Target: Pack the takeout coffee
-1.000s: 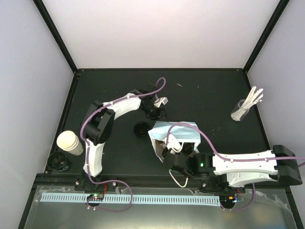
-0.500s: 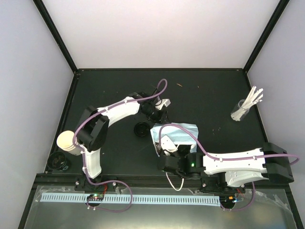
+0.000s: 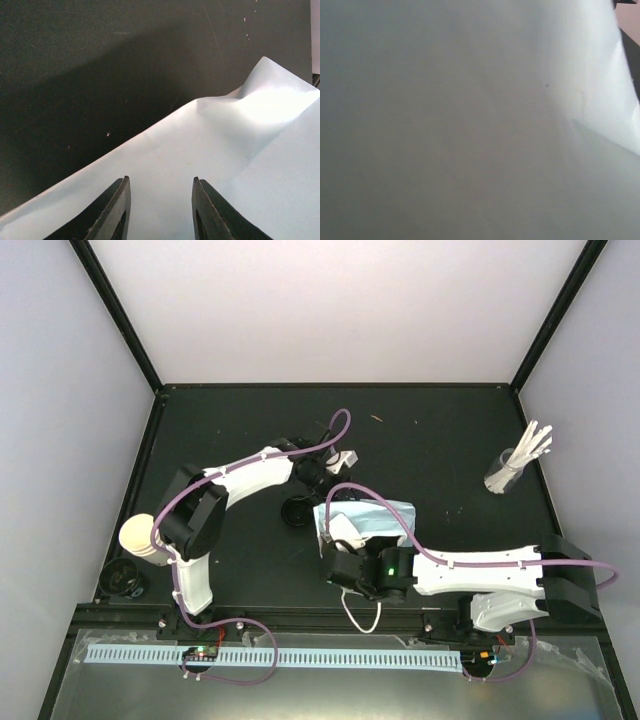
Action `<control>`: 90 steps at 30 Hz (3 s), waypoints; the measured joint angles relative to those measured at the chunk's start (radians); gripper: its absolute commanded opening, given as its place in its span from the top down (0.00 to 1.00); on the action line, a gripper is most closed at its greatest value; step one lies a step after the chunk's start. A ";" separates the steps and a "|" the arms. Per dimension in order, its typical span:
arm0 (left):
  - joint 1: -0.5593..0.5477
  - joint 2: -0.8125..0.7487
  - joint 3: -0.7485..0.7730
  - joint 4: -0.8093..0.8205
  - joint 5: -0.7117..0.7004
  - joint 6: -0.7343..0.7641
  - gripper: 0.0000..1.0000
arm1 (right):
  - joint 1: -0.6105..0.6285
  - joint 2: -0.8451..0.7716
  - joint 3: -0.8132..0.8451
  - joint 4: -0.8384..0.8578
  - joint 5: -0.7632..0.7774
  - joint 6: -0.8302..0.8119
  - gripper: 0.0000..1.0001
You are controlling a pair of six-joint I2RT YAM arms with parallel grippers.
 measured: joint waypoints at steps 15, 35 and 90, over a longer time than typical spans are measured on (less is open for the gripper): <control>0.021 0.049 0.046 -0.018 -0.009 -0.028 0.58 | -0.287 0.038 0.198 -0.153 -0.336 -0.090 0.53; 0.165 0.008 0.051 -0.040 -0.161 -0.061 0.25 | -0.505 0.258 0.409 -0.245 -0.576 -0.235 0.50; -0.001 -0.760 -0.572 0.131 -0.376 -0.070 0.27 | -0.660 0.422 0.560 -0.281 -0.756 -0.281 0.45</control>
